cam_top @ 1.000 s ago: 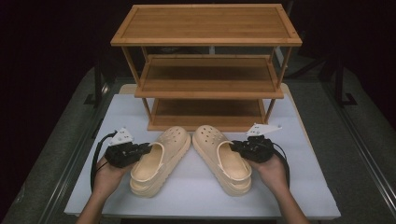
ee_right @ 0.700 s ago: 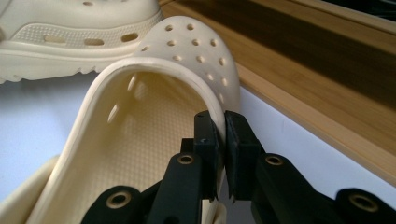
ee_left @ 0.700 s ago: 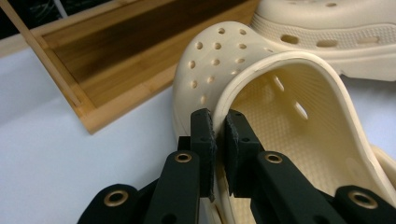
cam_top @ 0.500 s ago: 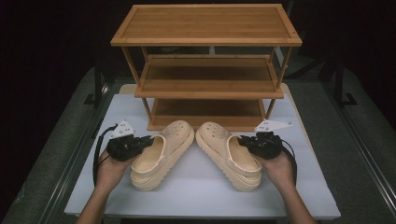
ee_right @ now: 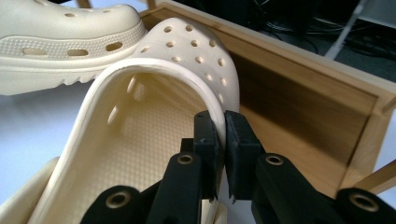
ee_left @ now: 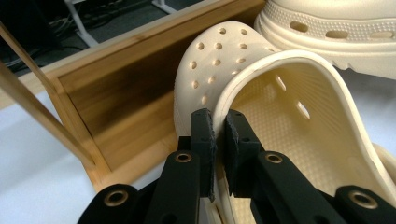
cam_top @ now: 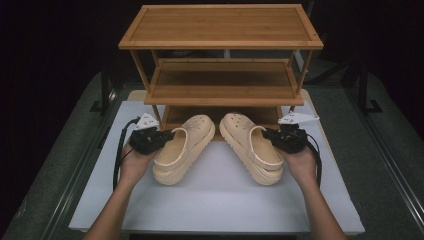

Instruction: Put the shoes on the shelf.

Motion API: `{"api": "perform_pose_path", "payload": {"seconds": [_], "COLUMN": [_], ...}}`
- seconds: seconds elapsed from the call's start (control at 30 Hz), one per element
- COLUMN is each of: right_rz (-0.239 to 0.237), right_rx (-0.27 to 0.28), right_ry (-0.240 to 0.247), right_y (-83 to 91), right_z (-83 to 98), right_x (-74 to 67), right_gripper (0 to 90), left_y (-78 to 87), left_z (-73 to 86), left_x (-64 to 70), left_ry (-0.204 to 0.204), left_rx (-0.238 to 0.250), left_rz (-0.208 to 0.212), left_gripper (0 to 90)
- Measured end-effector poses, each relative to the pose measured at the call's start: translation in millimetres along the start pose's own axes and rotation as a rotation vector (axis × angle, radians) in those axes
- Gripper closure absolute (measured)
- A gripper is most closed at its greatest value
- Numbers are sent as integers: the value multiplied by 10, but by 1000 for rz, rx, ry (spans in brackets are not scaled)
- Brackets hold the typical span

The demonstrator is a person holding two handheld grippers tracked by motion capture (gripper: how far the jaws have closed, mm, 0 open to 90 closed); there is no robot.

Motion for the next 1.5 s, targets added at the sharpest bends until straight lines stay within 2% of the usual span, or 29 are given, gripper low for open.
{"api": "perform_pose_path", "payload": {"seconds": [0.2, 0.4, 0.6, 0.83, 1.03, 1.27, 1.3, 1.4, 1.5], "right_rz": [46, 88, 110, 123, 136, 120, 115, 84, 54], "right_rx": [-9, -18, -14, -3, -1, 2, 2, 4, 17], "right_ry": [-2, -3, -19, -9, -3, 1, 2, -17, -47], "right_y": [-194, -375, -511, -602, -654, -677, -679, -681, -638], "right_z": [-36, 15, 59, 11, 20, 20, 19, 19, 7], "right_x": [129, 229, 283, 280, 271, 225, 218, 199, 210], "right_gripper": [836, 836, 835, 835, 830, 795, 781, 742, 685], "left_y": [-249, -451, -631, -778, -819, -842, -838, -815, -746], "left_z": [-37, -73, -71, -63, -61, -62, -61, -69, -92], "left_x": [-112, -183, -187, -155, -126, -65, -72, -96, -108], "left_ry": [-16, -14, -9, 0, 5, 0, 14, 46, 52], "left_rx": [-2, 11, 16, 14, 20, 22, 28, 39, 30], "left_rz": [-55, -75, -85, -97, -87, -59, -47, -20, 9], "left_gripper": [832, 832, 831, 829, 819, 768, 759, 672, 563]}}
Point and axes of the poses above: each handheld gripper's, and its own axes: y roughly backward along the jaws, z roughly out of its underside, x roughly to its right, the point moved 2 cm from there along -y, roughly forward along the jaws, and after that the axes turned 11 degrees about x, right-handed, at the moved point
